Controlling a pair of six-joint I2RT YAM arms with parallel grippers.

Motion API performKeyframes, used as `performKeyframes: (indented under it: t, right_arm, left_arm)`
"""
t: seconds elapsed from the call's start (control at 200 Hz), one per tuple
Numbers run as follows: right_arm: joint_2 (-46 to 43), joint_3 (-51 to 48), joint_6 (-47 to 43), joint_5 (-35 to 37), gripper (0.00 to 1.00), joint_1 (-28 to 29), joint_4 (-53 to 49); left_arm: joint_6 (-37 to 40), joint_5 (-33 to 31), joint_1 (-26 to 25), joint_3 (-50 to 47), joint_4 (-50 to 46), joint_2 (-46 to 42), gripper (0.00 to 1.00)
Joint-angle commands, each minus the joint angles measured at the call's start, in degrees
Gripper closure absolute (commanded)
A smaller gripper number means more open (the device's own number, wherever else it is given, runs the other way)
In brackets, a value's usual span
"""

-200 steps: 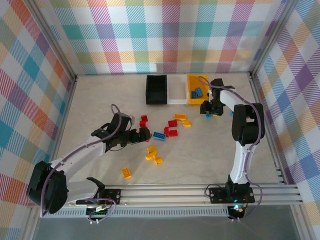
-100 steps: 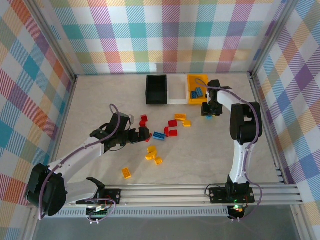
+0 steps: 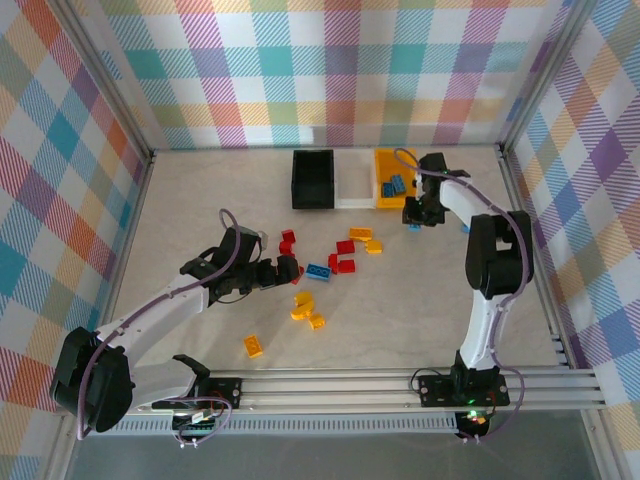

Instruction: Sort the legos into containers by color

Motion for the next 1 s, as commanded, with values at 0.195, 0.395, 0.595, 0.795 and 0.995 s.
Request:
performKeyframes:
  t: [0.195, 0.395, 0.595, 0.795, 0.995]
  right_arm:
    - [6.83, 20.16, 4.08, -2.83, 0.68, 1.31, -1.55]
    - [16.01, 32.43, 3.79, -1.94, 0.62, 1.31, -3.78]
    - [17.61, 36.92, 3.09, -2.90, 0.48, 1.31, -4.67]
    - [3.87, 23.55, 5.28, -2.64, 0.33, 1.31, -2.09]
    - [-14.62, 0.70, 8.22, -3.08, 0.28, 1.22, 2.19]
  left_arm:
    - [0.62, -0.84, -0.76, 0.99, -1.96, -0.17, 0.00]
    - [1.91, -1.42, -0.76, 2.16, -3.83, 0.29, 0.00]
    - [4.81, -0.18, -1.89, 5.12, -5.11, 3.89, 0.00]
    - [15.71, -4.18, -8.04, 18.30, -14.33, 17.39, 0.00]
    - [21.72, -6.63, -11.05, 29.08, -18.80, 30.00, 0.02]
